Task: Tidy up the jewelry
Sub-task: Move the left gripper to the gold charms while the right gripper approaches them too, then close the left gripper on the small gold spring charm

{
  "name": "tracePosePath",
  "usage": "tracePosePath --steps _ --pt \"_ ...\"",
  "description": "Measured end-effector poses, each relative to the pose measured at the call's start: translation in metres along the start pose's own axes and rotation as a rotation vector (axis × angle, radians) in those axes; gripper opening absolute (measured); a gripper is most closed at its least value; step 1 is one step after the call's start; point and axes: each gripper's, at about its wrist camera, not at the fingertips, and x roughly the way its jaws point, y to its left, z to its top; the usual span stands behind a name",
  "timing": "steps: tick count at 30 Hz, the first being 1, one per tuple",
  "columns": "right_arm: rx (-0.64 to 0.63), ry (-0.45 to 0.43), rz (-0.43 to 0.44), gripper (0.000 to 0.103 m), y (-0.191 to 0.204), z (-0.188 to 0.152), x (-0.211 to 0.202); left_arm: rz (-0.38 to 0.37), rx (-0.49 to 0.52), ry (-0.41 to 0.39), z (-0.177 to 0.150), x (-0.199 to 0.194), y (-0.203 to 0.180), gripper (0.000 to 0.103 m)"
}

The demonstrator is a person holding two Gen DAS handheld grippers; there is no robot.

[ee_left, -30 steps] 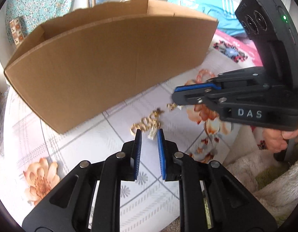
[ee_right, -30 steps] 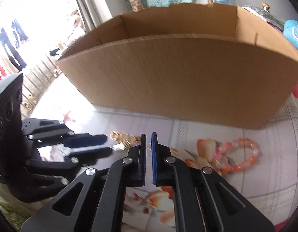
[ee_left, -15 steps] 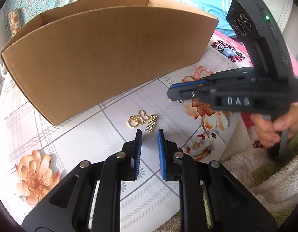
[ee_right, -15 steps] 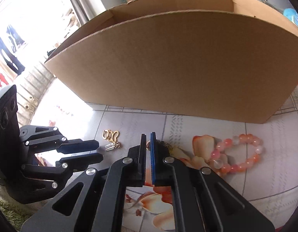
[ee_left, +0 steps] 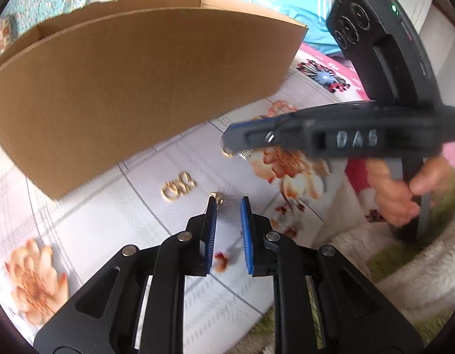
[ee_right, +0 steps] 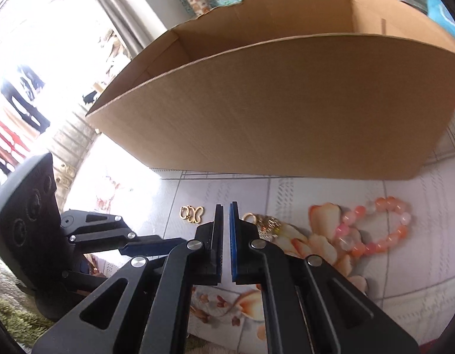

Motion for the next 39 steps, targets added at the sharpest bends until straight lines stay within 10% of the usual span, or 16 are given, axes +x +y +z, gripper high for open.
tracePosePath --steps 25,39 --pt "0.025 -0.019 -0.041 0.012 0.018 -0.027 -0.003 0.186 0.115 0.032 0.019 0.021 -0.018 0.009" --pt "0.045 -0.009 -0.043 0.012 0.01 -0.035 -0.004 0.12 -0.079 -0.056 0.015 -0.015 0.008 0.004"
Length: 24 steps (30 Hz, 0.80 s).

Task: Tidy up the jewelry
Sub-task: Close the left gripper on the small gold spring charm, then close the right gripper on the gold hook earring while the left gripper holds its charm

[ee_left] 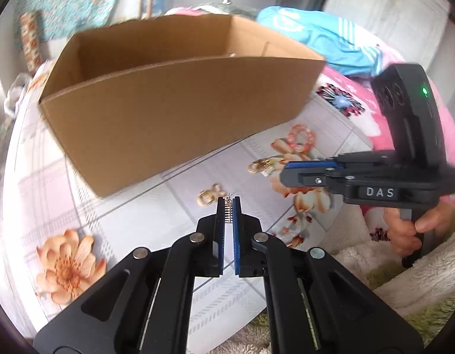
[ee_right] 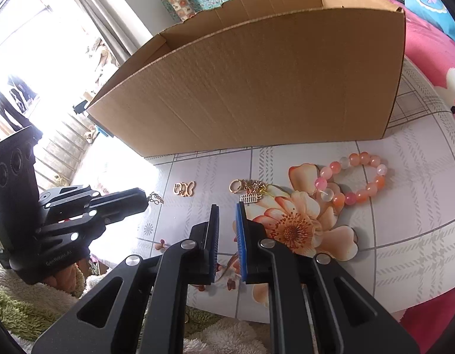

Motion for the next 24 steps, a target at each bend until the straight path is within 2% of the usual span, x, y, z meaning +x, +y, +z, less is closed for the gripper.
tracePosePath --steps 4,5,6,7,13,19,24 --pt "-0.022 0.03 0.004 0.014 0.009 0.003 0.007 0.015 -0.043 0.019 -0.004 0.005 0.009 0.004" --pt "-0.033 0.039 0.005 0.018 0.012 0.004 0.009 0.017 -0.046 0.012 -0.003 0.004 0.01 0.004" --pt "-0.048 0.042 0.0 0.027 0.016 0.005 0.011 0.021 -0.048 0.005 -0.003 0.003 0.01 0.004" --pt "-0.062 0.04 -0.009 0.033 0.02 0.005 0.012 0.029 -0.05 0.0 -0.003 0.002 0.011 0.004" --pt "-0.142 0.036 -0.031 0.033 0.043 0.011 0.026 0.085 -0.076 -0.018 -0.004 -0.004 0.021 0.004" --pt "-0.239 0.031 -0.072 0.033 0.07 0.016 0.041 0.092 -0.115 -0.017 -0.008 -0.005 0.035 0.004" --pt "-0.368 0.038 -0.144 0.033 0.085 0.019 0.051 0.086 -0.127 -0.009 -0.01 -0.003 0.04 0.004"
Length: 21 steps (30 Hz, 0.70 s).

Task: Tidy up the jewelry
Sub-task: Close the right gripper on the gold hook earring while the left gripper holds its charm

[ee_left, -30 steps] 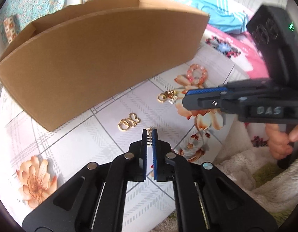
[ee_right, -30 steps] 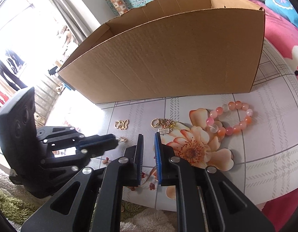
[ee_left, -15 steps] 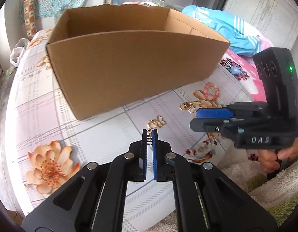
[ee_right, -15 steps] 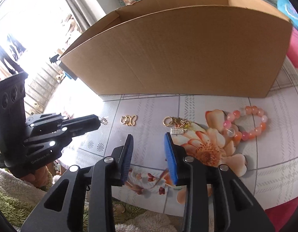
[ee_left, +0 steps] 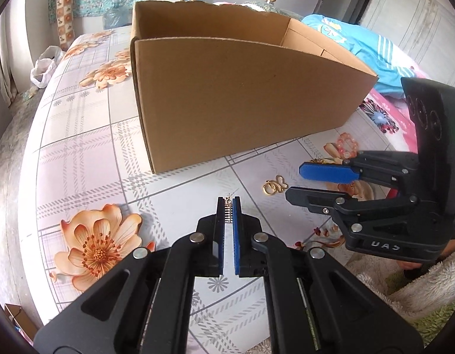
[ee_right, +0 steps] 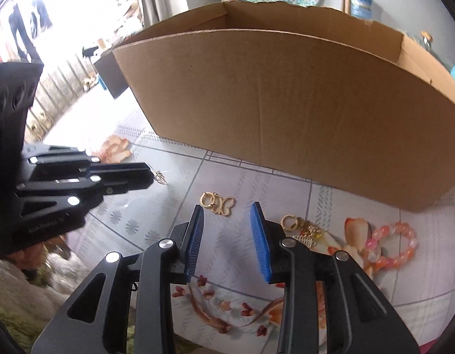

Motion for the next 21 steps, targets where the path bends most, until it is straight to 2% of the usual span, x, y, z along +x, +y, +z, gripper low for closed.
tracePosePath --steps 4,10,15,21 --pt "-0.148 0.023 -0.034 0.033 0.011 0.007 0.008 -0.011 -0.001 -0.001 -0.001 0.001 0.002 0.004" --pt "-0.287 0.035 -0.004 0.03 0.023 0.017 0.016 -0.021 -0.005 0.002 -0.001 0.002 0.002 0.004" --pt "-0.283 0.078 0.092 0.018 0.019 0.028 0.022 -0.019 -0.014 0.002 -0.001 0.003 0.006 0.004" --pt "-0.25 0.081 0.105 0.016 0.015 0.03 0.024 -0.021 -0.024 0.002 -0.001 0.003 0.01 0.004"
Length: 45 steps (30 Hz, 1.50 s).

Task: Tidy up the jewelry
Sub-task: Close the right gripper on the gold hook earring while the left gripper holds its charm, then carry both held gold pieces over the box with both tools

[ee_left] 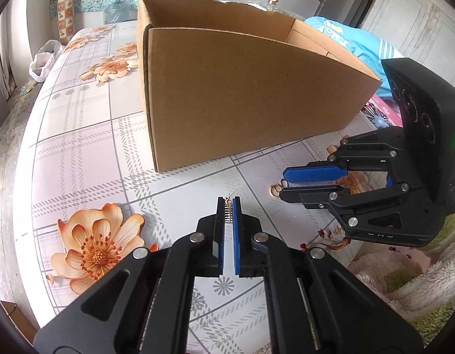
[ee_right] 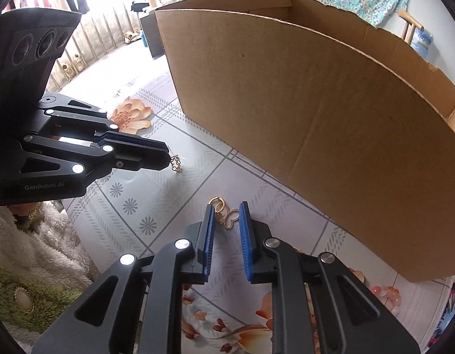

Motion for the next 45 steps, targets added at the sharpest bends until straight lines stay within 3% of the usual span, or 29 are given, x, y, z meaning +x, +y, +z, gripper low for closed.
tracePosePath --steps 4,16,23,37,45 --pt "0.038 0.001 0.01 0.011 -0.003 -0.01 -0.005 -0.003 0.007 0.001 0.0 0.0 -0.001 0.004" --pt "0.075 0.036 -0.004 0.011 -0.004 -0.037 -0.018 -0.01 0.02 0.003 -0.003 0.001 -0.007 0.004" --pt "0.134 0.045 -0.06 0.011 -0.006 -0.05 -0.028 -0.009 0.017 0.0 -0.003 0.0 -0.008 0.004" --pt "0.184 -0.069 -0.07 0.011 -0.025 -0.061 -0.079 -0.013 0.043 -0.02 -0.001 -0.008 -0.016 0.004" --pt "0.19 -0.227 -0.027 0.011 -0.035 -0.051 -0.13 -0.094 0.056 -0.125 0.018 -0.057 -0.021 0.004"
